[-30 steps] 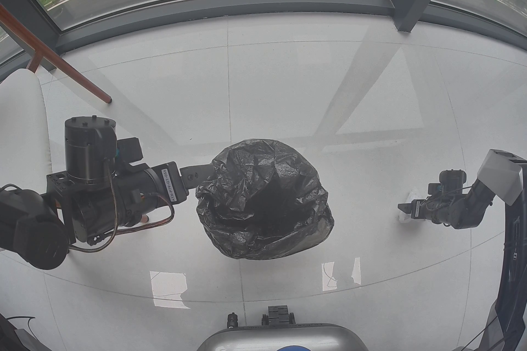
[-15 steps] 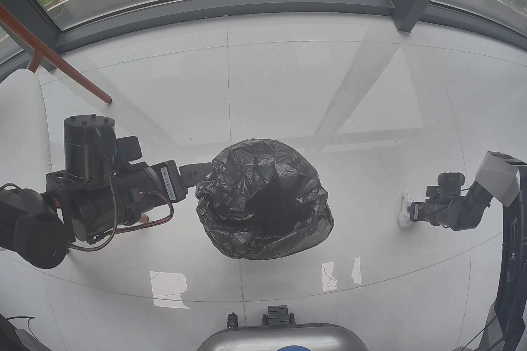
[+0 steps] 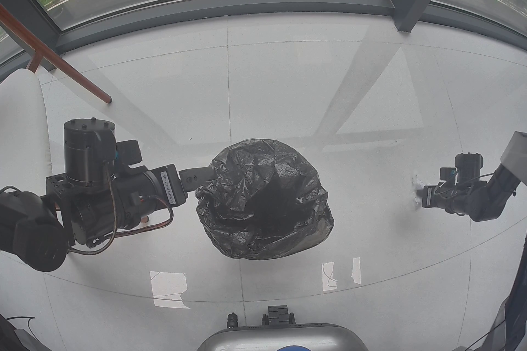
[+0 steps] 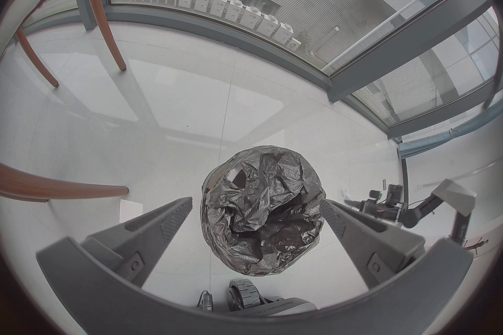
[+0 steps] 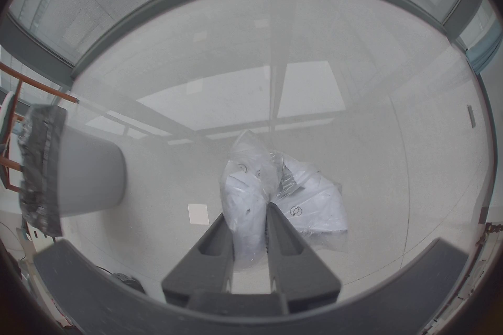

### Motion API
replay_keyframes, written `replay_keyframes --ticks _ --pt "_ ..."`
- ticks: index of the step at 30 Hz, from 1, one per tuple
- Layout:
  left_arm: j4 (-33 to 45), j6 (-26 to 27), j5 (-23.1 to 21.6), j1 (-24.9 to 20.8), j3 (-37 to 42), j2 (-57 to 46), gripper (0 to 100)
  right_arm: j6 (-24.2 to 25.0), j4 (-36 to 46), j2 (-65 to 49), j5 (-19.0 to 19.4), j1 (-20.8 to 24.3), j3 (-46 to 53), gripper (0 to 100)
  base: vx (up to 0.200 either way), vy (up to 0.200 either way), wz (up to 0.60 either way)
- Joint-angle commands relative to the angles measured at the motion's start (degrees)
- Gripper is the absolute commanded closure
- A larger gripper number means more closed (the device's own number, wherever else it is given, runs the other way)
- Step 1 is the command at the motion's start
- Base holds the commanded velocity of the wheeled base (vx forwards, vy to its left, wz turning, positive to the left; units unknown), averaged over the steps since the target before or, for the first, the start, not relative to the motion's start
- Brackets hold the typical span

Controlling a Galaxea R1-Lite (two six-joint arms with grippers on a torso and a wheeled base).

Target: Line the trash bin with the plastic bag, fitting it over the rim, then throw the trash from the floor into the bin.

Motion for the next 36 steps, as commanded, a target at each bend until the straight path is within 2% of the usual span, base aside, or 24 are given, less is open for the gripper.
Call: replay_keyframes --ticks 1,5,9,10,12,14,18,20,22,26,29,36 --pt "-0.03 -0.01 -0.14 -0.81 2.76 -0.77 0 0.38 0.43 -20.05 0.65 4.27 9.32 100 0.000 0.000 0.00" --pt "-0.03 -0.01 -0.14 -1.25 4.52 -2.88 0 0.99 1.92 -27.96 0.56 7.88 11.08 100 0.000 0.000 0.00" --pt "-0.03 -0.01 -0.05 -1.25 5.57 -3.76 0 5.12 14.14 -39.56 2.32 15.17 8.88 100 0.000 0.000 0.00" --pt "-0.03 -0.01 -0.05 -1.25 5.57 -3.76 0 5.12 14.14 -39.56 2.32 15.17 8.88 100 0.000 0.000 0.00" --pt "0.06 0.16 0.12 -0.90 7.24 -6.57 0 8.99 19.41 -44.22 2.59 20.62 6.68 100 0.000 0.000 0.00" --pt "0.50 0.34 0.12 -0.72 8.56 -9.12 0 10.48 20.82 -45.53 2.67 23.52 5.98 100 0.000 0.000 0.00" --pt "5.25 0.86 0.47 -0.72 10.76 -16.41 0 13.12 20.47 -45.62 2.59 28.79 5.72 100 0.000 0.000 0.00" --pt "7.18 3.15 0.74 -0.37 10.84 -19.05 0 14.53 20.29 -45.53 2.59 31.52 5.45 100 0.000 0.000 0.00" --pt "7.88 5.96 1.44 1.74 11.28 -20.81 0 16.28 20.29 -45.27 2.67 34.51 4.66 100 0.000 0.000 0.00" --pt "8.41 6.49 1.70 3.58 12.60 -22.92 0 17.78 19.94 -43.16 2.67 40.22 3.78 100 0.000 0.000 0.00" --pt "8.50 6.49 1.79 3.76 12.95 -23.01 0 17.69 18.62 -39.82 2.67 41.80 2.38 100 0.000 0.000 0.00" --pt "8.50 6.49 1.79 4.02 12.87 -23.01 0 17.69 8.95 -30.33 3.55 45.05 0.71 100 0.000 0.000 0.00"
